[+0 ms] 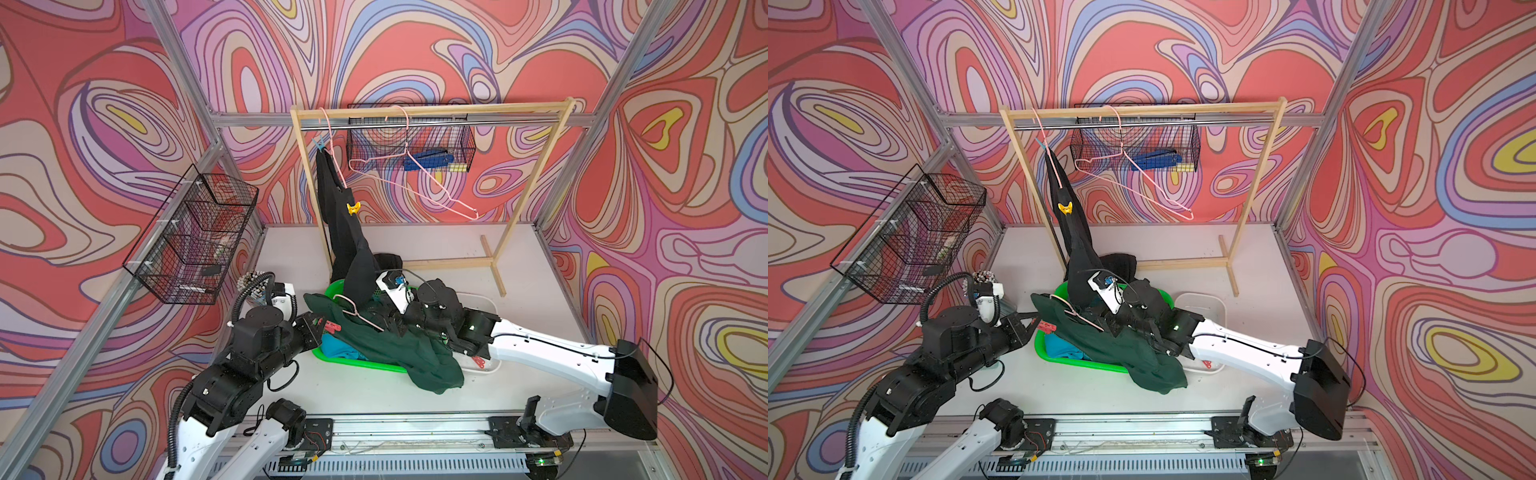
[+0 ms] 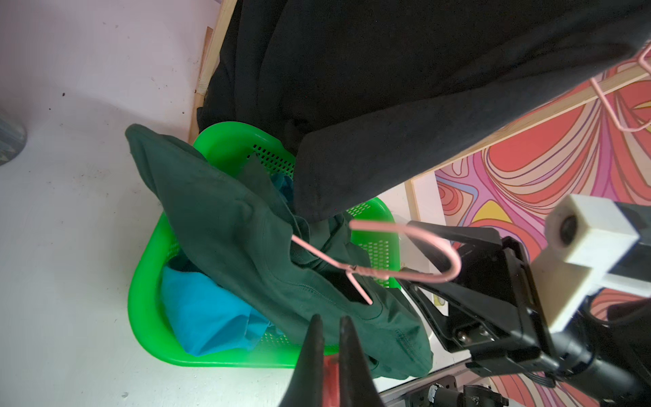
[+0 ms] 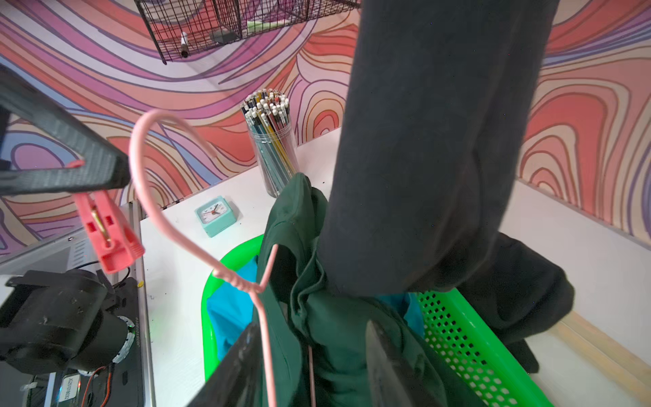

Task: Remove the clothespins securing t-shirts to the hanger
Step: Place the hanger in the basket.

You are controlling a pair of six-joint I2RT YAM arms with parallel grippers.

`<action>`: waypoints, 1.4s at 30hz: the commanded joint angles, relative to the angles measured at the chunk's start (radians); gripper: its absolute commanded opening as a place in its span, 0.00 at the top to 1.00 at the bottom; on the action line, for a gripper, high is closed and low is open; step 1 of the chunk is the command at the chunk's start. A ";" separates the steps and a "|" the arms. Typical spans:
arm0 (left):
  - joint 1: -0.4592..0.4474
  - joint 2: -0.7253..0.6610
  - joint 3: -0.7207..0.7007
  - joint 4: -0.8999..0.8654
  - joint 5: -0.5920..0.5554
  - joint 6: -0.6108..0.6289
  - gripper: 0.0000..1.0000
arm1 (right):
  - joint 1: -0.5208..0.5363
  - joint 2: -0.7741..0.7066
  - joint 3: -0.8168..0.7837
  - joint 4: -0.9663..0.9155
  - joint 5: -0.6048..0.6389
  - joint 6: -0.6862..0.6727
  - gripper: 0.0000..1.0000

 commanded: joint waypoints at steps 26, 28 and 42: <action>0.004 0.304 0.404 -0.010 0.214 0.042 1.00 | -0.005 -0.295 -0.045 -0.254 0.207 0.106 0.40; 0.003 0.320 0.385 0.032 0.240 0.018 1.00 | -0.004 -0.304 -0.046 -0.266 0.213 0.111 0.40; -0.288 0.497 0.240 0.294 0.148 -0.048 1.00 | -0.004 -0.527 -0.129 -0.303 0.483 0.137 0.38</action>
